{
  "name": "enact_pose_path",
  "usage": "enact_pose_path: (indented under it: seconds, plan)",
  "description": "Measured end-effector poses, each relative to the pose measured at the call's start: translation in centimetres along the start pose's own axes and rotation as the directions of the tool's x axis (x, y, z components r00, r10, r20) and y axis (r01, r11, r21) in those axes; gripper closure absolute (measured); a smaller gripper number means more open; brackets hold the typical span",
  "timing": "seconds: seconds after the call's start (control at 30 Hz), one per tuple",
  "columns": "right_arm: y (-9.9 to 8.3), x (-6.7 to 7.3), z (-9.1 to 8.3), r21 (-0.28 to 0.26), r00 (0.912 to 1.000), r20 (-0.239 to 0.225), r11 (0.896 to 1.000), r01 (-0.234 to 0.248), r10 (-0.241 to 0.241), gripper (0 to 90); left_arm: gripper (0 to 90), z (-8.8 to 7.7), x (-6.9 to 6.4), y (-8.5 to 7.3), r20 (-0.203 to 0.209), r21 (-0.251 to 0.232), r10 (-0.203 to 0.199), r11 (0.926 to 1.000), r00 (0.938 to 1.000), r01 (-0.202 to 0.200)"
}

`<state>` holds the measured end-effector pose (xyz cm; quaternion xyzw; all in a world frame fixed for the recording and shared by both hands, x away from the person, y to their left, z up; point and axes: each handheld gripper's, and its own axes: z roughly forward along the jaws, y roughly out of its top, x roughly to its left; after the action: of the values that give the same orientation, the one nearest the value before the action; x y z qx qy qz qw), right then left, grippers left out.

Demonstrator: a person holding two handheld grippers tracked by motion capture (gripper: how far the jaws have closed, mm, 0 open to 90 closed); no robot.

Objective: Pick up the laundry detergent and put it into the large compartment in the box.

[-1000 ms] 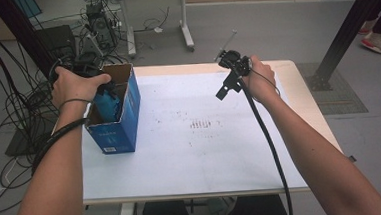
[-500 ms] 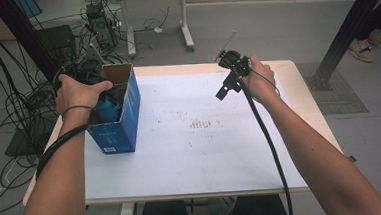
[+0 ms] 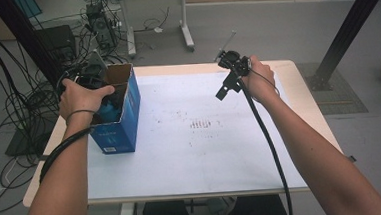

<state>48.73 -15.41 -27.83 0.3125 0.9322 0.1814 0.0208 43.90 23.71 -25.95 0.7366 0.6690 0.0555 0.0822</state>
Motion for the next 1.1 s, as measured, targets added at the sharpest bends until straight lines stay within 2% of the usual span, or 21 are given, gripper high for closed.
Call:
enact_pose_path:
  seconds: [0.57,1.1]
  plan:
    - [0.02,0.05,0.01,-0.001,1.0,0.001,1.0,0.005,-0.005,6.2,37.7,0.65,-0.19,-0.11,0.001,0.004,0.004,1.0,1.0,-0.004]
    - [0.02,0.06,0.03,0.001,1.0,0.001,1.0,0.005,-0.005,6.2,37.7,0.72,0.1,-0.18,0.01,-0.003,-0.011,0.9999,0.9999,0.011]
